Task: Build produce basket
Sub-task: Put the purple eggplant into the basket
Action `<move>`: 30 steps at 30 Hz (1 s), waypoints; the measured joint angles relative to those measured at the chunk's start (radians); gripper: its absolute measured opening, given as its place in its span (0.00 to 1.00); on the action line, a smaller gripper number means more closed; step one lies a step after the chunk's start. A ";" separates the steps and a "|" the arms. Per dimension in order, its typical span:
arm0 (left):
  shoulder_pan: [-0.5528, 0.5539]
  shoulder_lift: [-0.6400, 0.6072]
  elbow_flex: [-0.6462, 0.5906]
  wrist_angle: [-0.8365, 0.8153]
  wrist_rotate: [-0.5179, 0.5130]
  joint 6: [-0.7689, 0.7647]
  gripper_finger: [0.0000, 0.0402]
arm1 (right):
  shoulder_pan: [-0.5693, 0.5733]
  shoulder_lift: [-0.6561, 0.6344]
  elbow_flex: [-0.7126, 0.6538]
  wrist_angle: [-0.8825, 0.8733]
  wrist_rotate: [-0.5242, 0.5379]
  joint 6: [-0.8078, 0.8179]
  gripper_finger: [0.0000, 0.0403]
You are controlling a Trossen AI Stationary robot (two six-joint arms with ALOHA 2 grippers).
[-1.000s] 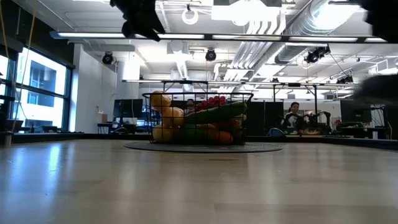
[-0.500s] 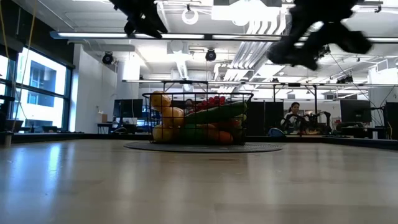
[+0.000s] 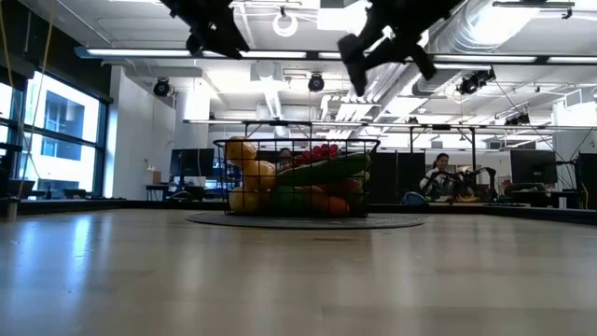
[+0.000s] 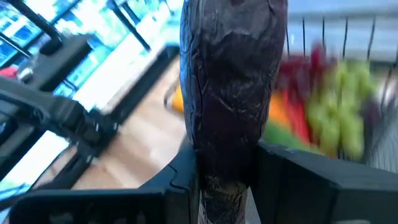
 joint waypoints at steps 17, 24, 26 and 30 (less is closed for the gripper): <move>-0.004 0.000 0.000 -0.013 0.031 -0.127 0.43 | -0.321 0.041 0.000 0.236 -0.309 -0.718 0.19; -0.044 0.000 0.000 -0.013 0.031 -0.184 0.43 | -0.374 0.101 0.001 0.178 -0.439 -0.833 0.19; -0.065 0.000 0.000 -0.013 0.031 -0.192 0.43 | -0.386 0.117 0.001 0.156 -0.459 -0.846 0.19; -0.103 0.000 0.000 -0.013 0.043 -0.234 0.43 | -0.408 0.143 0.001 0.149 -0.503 -0.846 0.20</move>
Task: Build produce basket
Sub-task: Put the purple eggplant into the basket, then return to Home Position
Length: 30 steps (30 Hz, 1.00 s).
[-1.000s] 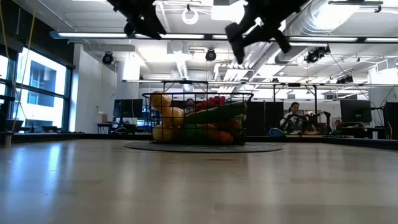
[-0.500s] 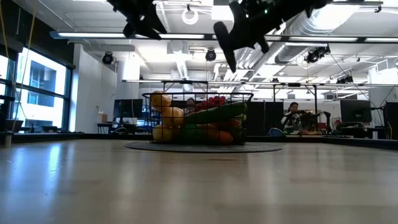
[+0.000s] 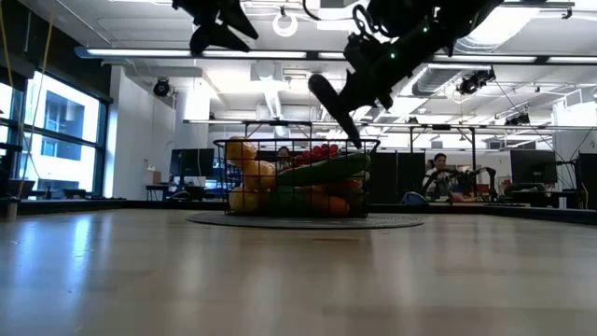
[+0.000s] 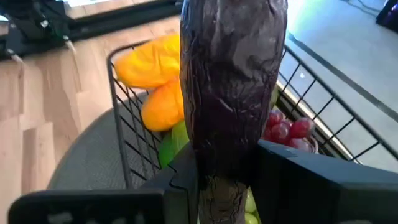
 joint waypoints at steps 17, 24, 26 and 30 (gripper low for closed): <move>-0.152 0.000 -0.127 0.140 0.041 -0.151 0.43 | -0.011 0.062 0.000 -0.036 -0.017 -0.068 0.36; -0.203 -0.021 -0.128 0.156 0.041 -0.161 0.43 | -0.012 0.062 0.000 -0.058 -0.016 -0.043 0.47; -0.217 -0.032 -0.128 0.164 0.039 -0.161 0.43 | -0.012 0.062 0.000 -0.059 -0.016 -0.018 0.48; -0.249 -0.065 -0.128 0.159 0.021 -0.138 0.43 | -0.012 0.042 0.000 -0.059 -0.015 0.028 0.49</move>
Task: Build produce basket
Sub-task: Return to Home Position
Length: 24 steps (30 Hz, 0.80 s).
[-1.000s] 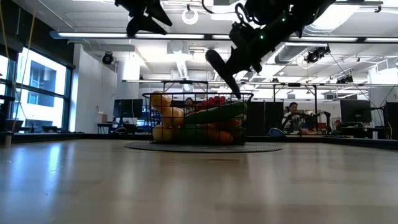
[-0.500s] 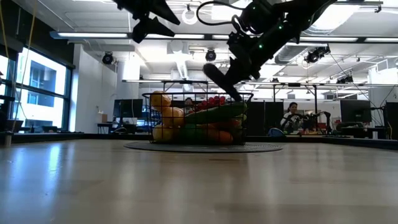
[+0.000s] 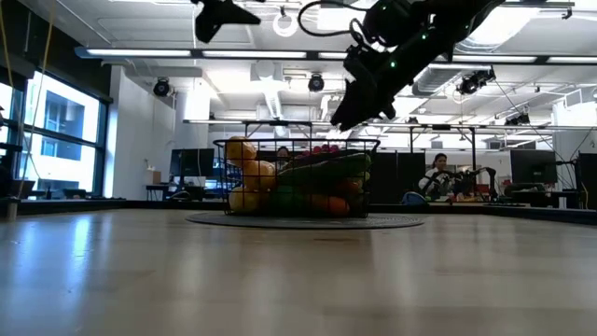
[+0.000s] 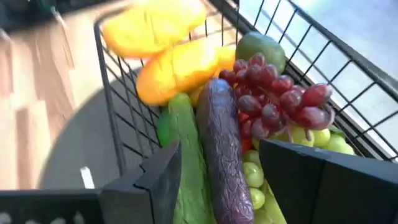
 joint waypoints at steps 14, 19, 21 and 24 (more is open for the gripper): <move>-0.114 -0.217 -0.297 0.287 -0.019 -0.053 0.43 | 0.030 -0.187 0.001 0.029 0.002 0.104 0.49; -0.141 -0.352 -0.491 0.444 -0.022 -0.082 0.43 | 0.053 -0.245 0.001 0.031 0.001 0.106 0.49; -0.142 -0.404 -0.559 0.499 -0.022 -0.085 0.43 | 0.059 -0.272 0.001 0.032 0.002 0.109 0.49; -0.138 -0.484 -0.645 0.525 -0.023 -0.101 0.43 | 0.065 -0.321 0.001 0.031 0.001 0.182 0.49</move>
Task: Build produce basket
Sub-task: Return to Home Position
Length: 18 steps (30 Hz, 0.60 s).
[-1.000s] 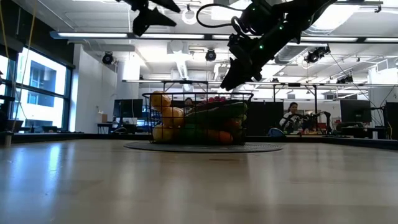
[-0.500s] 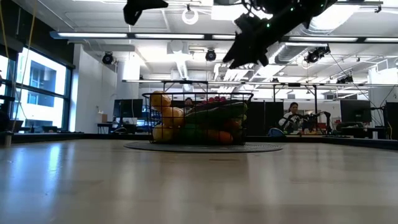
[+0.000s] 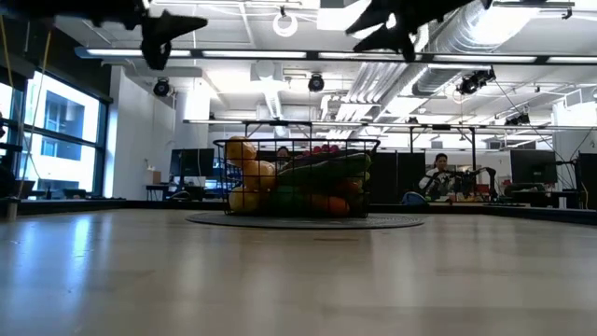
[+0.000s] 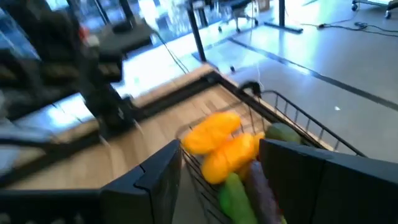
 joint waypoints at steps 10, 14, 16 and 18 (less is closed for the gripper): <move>0.001 -0.276 -0.215 -0.002 0.001 0.000 0.43 | 0.011 -0.178 0.000 -0.009 -0.008 0.081 0.49; 0.001 -0.393 -0.284 -0.003 0.004 0.000 0.43 | 0.030 -0.233 0.000 -0.009 -0.008 0.073 0.49; 0.001 -0.444 -0.317 -0.011 0.004 -0.007 0.43 | 0.043 -0.252 0.000 -0.010 -0.009 0.057 0.49; 0.001 -0.493 -0.344 -0.028 0.004 -0.016 0.43 | 0.055 -0.269 0.000 -0.021 -0.009 0.041 0.49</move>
